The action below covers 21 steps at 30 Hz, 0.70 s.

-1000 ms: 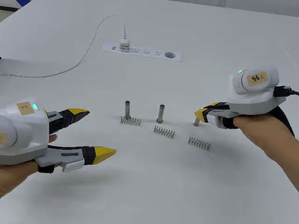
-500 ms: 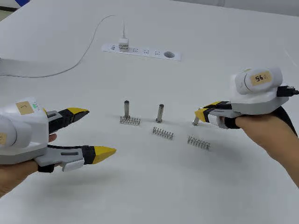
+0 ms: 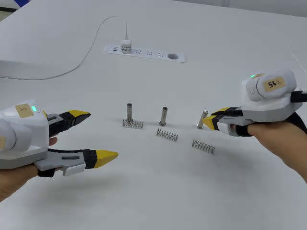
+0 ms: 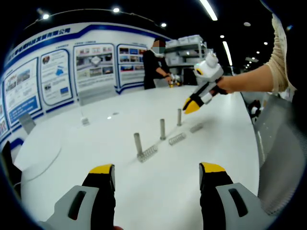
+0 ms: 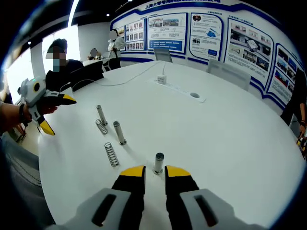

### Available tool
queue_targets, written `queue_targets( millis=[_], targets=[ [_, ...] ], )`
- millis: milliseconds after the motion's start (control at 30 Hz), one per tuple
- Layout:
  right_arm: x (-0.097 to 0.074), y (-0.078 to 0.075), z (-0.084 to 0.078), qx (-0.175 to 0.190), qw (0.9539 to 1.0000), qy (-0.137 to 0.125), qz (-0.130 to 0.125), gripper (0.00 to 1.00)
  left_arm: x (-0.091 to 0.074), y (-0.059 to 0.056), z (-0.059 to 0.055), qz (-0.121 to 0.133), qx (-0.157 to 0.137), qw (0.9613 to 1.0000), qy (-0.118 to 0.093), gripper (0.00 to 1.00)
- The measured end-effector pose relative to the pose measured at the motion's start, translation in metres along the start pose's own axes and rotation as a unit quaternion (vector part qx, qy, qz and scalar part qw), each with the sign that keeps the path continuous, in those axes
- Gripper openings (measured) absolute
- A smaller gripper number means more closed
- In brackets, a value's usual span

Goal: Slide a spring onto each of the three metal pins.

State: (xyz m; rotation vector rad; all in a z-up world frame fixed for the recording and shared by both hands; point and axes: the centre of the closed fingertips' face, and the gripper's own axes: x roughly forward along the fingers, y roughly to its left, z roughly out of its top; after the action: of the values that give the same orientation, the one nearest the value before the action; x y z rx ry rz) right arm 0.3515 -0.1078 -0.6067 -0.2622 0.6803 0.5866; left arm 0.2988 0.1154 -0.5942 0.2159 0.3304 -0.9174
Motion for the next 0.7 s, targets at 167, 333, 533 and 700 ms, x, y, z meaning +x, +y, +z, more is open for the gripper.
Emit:
queue_targets(
  millis=[167,333,533,700],
  targets=[
    [-0.003,0.007,-0.003,-0.012,0.9998,0.007,0.015,0.17,0.0,-0.001,0.0,0.0,0.0,1.0,0.0,0.73],
    [-0.003,0.016,-0.006,-0.025,0.999,0.014,0.033,0.17,0.0,-0.002,0.0,-0.001,0.0,1.0,0.0,0.73],
    [-0.001,0.03,-0.011,-0.045,0.9965,0.03,0.065,0.17,-0.001,-0.002,0.0,0.0,0.0,1.0,0.0,0.73],
    [0.002,0.04,-0.018,-0.075,0.9918,0.054,0.089,0.17,-0.002,-0.001,0.001,0.0,0.0,1.0,0.0,0.72]
  ],
)
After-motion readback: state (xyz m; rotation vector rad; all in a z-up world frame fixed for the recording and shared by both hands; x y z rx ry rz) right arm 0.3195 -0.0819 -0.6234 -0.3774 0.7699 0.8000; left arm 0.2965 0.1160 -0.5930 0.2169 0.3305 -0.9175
